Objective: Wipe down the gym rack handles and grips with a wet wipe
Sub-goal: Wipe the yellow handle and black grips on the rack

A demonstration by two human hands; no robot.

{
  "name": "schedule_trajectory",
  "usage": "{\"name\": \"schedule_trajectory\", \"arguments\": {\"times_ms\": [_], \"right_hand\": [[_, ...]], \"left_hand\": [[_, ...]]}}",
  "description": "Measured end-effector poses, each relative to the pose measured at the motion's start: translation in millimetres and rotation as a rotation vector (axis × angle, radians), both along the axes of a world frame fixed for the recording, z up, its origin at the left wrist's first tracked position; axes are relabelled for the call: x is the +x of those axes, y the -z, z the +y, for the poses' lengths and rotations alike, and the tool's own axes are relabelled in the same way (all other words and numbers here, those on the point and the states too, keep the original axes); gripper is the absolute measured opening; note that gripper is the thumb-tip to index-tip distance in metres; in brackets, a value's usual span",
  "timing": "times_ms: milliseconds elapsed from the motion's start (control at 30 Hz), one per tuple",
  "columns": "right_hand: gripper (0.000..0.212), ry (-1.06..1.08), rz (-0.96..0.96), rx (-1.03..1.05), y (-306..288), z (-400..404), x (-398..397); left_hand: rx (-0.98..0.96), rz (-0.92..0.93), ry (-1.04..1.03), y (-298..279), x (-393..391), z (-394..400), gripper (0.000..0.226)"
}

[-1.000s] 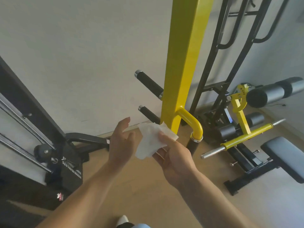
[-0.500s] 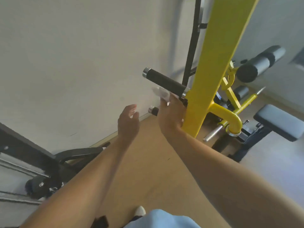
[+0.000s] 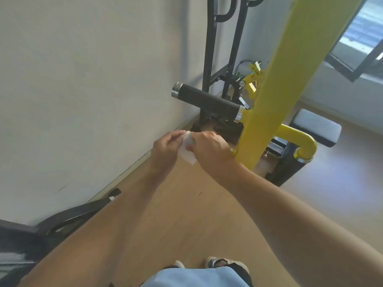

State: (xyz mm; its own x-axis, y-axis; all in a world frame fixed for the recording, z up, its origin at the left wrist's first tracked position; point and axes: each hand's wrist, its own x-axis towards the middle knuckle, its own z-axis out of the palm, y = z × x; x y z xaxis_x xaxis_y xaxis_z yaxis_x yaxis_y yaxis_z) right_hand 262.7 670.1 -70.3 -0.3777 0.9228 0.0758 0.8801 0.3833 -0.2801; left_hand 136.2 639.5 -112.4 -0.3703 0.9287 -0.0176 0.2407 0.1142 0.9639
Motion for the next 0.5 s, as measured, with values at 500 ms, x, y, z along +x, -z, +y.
{"name": "schedule_trajectory", "arguments": {"times_ms": [500], "right_hand": [[0.023,-0.081,-0.248,0.339,1.7,-4.9,2.6]], "left_hand": [[0.080,-0.047,0.079,10.0,10.9,7.4,0.016]]}}
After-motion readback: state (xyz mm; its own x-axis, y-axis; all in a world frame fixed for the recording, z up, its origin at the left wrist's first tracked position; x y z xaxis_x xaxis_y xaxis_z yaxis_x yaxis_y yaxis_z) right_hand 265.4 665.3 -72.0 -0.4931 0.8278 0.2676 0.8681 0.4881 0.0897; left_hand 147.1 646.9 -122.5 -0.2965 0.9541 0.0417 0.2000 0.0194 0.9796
